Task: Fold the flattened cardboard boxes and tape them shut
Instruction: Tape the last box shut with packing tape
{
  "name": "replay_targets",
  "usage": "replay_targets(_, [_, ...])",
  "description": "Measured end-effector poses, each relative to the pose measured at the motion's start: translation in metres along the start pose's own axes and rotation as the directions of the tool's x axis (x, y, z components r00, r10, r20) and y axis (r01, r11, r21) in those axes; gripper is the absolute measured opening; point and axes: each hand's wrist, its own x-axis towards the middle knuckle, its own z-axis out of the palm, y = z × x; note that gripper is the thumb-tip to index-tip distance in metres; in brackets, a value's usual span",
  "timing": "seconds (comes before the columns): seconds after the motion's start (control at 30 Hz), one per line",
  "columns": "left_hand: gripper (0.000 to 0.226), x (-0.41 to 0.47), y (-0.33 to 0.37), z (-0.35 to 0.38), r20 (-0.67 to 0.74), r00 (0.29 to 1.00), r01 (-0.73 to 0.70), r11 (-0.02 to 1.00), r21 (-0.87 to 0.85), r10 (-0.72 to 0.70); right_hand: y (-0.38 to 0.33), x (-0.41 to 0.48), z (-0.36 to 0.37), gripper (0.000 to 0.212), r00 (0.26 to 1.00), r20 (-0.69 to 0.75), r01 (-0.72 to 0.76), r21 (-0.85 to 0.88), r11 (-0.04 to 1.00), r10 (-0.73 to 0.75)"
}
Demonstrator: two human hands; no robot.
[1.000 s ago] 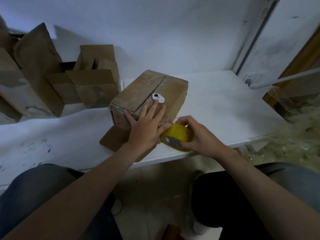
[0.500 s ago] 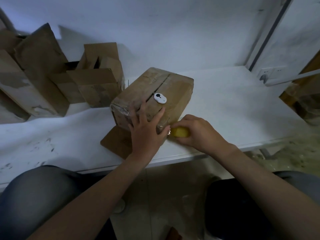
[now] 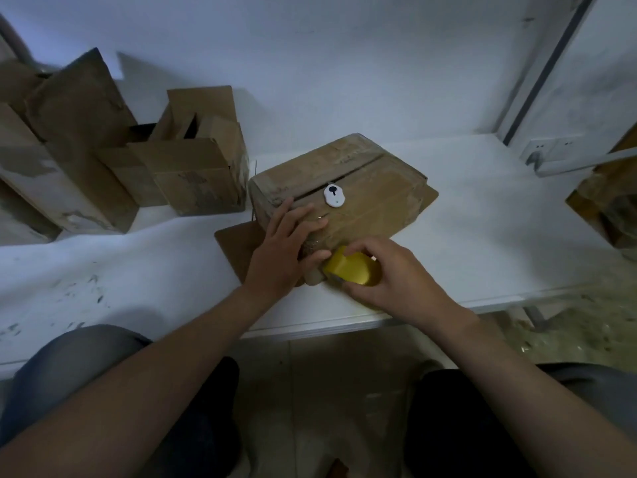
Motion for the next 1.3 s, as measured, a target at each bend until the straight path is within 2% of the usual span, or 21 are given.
replay_targets(0.17, [0.06,0.01,-0.016,0.004,0.058,0.995,-0.088,0.994,0.061,0.085,-0.013,0.024,0.01,0.038,0.989,-0.009,-0.145,-0.098,0.984,0.145])
replay_targets(0.27, [0.06,0.016,-0.027,0.005,0.076,0.99,-0.124,0.99,0.063,0.12,-0.012,0.034,0.007,0.042,0.964,0.042,-0.26,-0.072,0.963,0.264])
replay_targets(0.5, [0.048,0.041,-0.047,-0.004,0.196,0.978,-0.056,0.993,-0.106,0.076,-0.018,0.035,0.002,0.051,0.977,0.032,-0.203,-0.154,0.967,0.21])
replay_targets(0.6, [0.05,0.052,-0.04,-0.014,0.15,0.988,0.066,0.983,-0.171,-0.04,-0.02,0.037,0.004,0.057,0.981,0.017,-0.186,-0.187,0.965,0.192])
replay_targets(0.67, [0.059,0.053,-0.023,-0.026,0.104,0.954,0.291,0.951,-0.105,-0.28,-0.02,0.039,0.004,0.059,0.982,0.011,-0.182,-0.204,0.962,0.188])
replay_targets(0.73, [0.057,0.043,-0.005,-0.04,0.04,0.856,0.516,0.851,-0.099,-0.515,-0.022,0.04,0.003,0.063,0.98,0.026,-0.187,-0.222,0.957,0.198])
replay_targets(0.77, [0.048,0.038,0.005,-0.047,0.073,0.8,0.599,0.785,-0.155,-0.596,-0.022,0.04,0.002,0.065,0.978,0.037,-0.193,-0.224,0.955,0.206])
replay_targets(0.83, [0.029,0.026,0.025,-0.056,0.332,0.67,0.742,0.599,-0.3,-0.664,-0.023,0.041,-0.001,0.066,0.975,0.061,-0.197,-0.219,0.956,0.215])
replay_targets(0.87, [0.025,0.021,0.035,-0.057,0.496,0.588,0.809,0.463,-0.362,-0.639,-0.022,0.041,-0.002,0.063,0.974,0.082,-0.191,-0.219,0.957,0.213])
replay_targets(0.93, [0.029,0.014,0.052,-0.054,0.751,0.44,0.893,0.145,-0.427,-0.492,-0.02,0.043,-0.004,0.05,0.973,0.118,-0.169,-0.229,0.959,0.2])
replay_targets(1.0, [0.037,0.014,0.057,-0.048,0.849,0.374,0.879,-0.148,-0.452,-0.374,-0.02,0.048,-0.009,0.035,0.972,0.141,-0.151,-0.248,0.957,0.19])
replay_targets(1.03, [0.04,0.015,0.057,-0.045,0.856,0.366,0.855,-0.233,-0.464,-0.364,-0.02,0.051,-0.012,0.03,0.969,0.157,-0.147,-0.252,0.957,0.191])
replay_targets(1.13, [0.046,0.016,0.058,-0.04,0.835,0.34,0.815,-0.308,-0.492,-0.434,-0.021,0.066,-0.022,0.02,0.964,0.176,-0.165,-0.193,0.967,0.199])
replay_targets(1.3, [0.039,0.016,0.063,-0.041,0.82,0.324,0.799,-0.327,-0.504,-0.472,-0.009,0.108,-0.018,0.021,0.993,-0.033,-0.12,-0.174,0.977,0.116])
